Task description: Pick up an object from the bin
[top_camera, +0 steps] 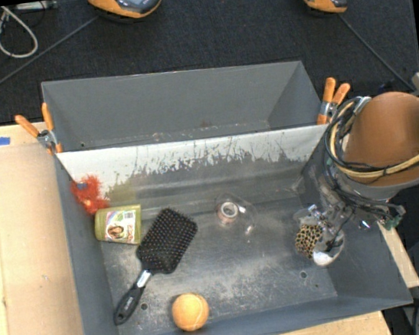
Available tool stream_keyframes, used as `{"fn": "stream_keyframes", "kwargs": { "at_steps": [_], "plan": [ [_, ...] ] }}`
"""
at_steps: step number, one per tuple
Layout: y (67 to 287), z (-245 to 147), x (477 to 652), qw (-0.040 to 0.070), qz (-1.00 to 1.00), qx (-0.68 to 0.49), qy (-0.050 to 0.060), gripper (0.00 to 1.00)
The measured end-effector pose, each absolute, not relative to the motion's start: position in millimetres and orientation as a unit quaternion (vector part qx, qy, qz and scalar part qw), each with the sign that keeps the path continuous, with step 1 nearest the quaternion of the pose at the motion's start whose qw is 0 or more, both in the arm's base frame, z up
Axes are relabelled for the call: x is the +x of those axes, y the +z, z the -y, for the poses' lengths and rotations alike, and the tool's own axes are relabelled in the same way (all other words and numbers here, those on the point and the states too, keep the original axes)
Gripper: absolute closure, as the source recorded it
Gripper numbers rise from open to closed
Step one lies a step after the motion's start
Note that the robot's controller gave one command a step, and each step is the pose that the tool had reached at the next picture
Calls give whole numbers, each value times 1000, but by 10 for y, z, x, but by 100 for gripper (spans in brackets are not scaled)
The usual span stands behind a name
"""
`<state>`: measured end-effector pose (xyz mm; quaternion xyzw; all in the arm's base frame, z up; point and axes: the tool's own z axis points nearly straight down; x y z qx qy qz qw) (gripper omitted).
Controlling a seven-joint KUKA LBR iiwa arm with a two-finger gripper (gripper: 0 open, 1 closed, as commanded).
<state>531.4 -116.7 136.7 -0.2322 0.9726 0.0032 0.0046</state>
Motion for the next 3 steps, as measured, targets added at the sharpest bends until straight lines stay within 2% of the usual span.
{"fn": "stream_keyframes", "kwargs": {
  "at_steps": [1, 2, 3],
  "plan": [
    [2108, 1213, 5183, 0, -978, -208, 6, 100],
    [2885, 1297, 5348, 2, -969, -245, 5, 100],
    [2983, 1309, 5341, 10, -968, -252, 0, 100]
  ]
}}
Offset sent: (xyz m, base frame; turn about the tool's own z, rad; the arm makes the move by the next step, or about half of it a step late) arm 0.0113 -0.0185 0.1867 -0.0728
